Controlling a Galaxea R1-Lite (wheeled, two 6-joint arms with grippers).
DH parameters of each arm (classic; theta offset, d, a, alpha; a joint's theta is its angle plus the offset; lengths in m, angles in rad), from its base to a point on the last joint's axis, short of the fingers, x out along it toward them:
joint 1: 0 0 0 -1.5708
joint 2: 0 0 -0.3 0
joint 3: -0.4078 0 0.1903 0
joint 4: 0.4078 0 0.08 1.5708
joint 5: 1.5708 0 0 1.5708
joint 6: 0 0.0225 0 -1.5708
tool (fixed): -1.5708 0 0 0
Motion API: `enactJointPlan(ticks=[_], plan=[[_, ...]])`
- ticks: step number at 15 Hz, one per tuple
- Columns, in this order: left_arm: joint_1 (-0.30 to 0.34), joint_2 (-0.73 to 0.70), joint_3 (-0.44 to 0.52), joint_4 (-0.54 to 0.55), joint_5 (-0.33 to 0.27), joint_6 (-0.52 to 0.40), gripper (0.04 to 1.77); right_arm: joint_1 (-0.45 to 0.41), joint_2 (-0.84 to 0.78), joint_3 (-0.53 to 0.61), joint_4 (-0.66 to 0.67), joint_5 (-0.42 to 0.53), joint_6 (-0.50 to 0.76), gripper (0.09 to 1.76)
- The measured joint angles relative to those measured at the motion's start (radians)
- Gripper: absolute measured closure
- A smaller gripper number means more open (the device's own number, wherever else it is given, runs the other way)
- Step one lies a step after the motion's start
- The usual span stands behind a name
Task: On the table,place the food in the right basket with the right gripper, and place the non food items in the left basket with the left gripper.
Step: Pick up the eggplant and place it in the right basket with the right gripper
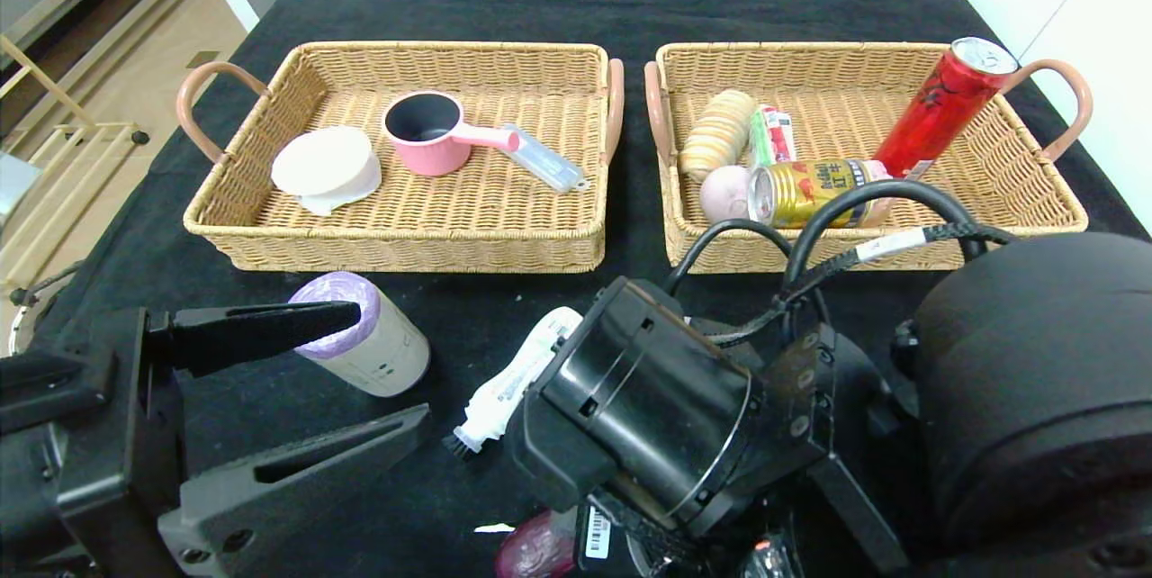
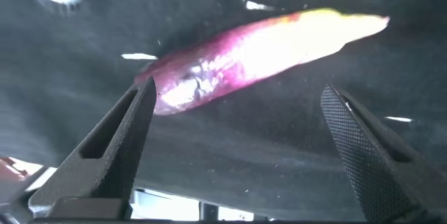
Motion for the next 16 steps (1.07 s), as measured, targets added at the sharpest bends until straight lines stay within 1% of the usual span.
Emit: enactJointPlan(ticks=[3, 6, 8, 16], plan=[[0.0, 0.004, 0.001, 0.0, 0.0, 0.001, 0.09, -0.02, 0.003, -0.032, 0.003, 0.035, 0.034, 0.14], [0.0, 0.006, 0.001, 0.0, 0.0, 0.001, 0.09, -0.037, 0.021, -0.078, 0.044, 0.072, 0.071, 0.14], [0.0, 0.006, 0.002, 0.0, 0.0, 0.002, 0.09, -0.049, 0.029, -0.088, 0.051, 0.099, 0.083, 0.14], [0.0, 0.009, 0.005, 0.0, 0.0, 0.002, 0.09, -0.075, 0.055, -0.095, 0.052, 0.104, 0.084, 0.14]])
